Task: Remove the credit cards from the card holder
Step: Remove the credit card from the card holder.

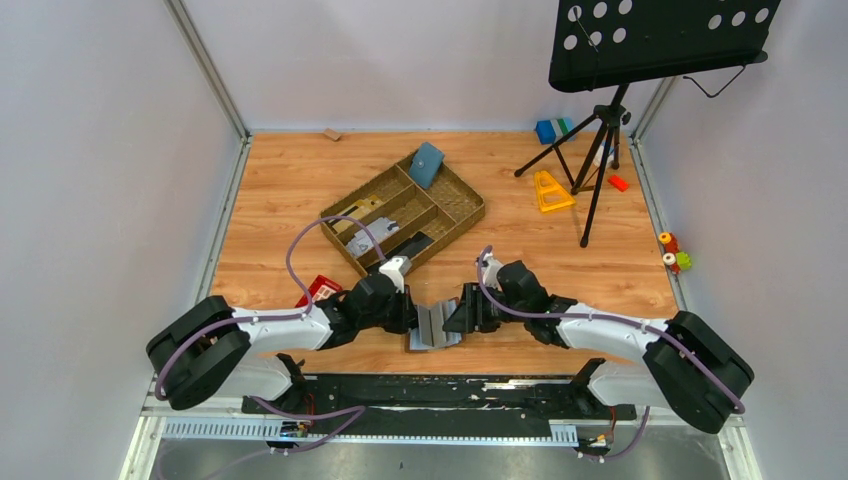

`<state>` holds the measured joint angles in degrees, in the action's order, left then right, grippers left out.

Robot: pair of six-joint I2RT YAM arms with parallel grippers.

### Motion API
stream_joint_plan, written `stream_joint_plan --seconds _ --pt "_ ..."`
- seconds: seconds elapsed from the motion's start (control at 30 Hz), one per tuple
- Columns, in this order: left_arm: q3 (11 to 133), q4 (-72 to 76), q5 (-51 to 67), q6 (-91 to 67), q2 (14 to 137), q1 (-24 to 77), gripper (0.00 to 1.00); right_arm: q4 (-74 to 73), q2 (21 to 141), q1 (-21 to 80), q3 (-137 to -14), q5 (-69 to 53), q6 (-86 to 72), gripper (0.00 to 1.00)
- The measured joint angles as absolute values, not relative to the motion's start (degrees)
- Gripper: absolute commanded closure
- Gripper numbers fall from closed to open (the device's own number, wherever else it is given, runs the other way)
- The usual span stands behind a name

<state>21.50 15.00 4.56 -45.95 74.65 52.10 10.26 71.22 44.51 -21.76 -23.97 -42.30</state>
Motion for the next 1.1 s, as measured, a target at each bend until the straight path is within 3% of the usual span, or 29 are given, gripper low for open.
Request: stream_joint_plan --seconds 0.3,0.77,1.0,1.1 --pt "21.74 13.72 4.69 -45.93 73.89 52.14 1.00 9.32 69.17 44.56 -21.23 -22.98 -42.19 0.39" --pt "21.80 13.69 5.23 -46.04 73.82 52.14 0.99 11.44 73.91 44.58 -20.93 -22.98 -43.70 0.93" --pt "18.39 13.43 3.75 -47.51 66.17 51.90 0.91 11.33 71.29 44.91 -21.06 -22.50 -44.10 0.99" --pt "16.03 14.13 4.12 -48.14 62.11 50.96 0.80 11.46 70.30 44.99 -21.06 -22.55 -44.12 0.99"
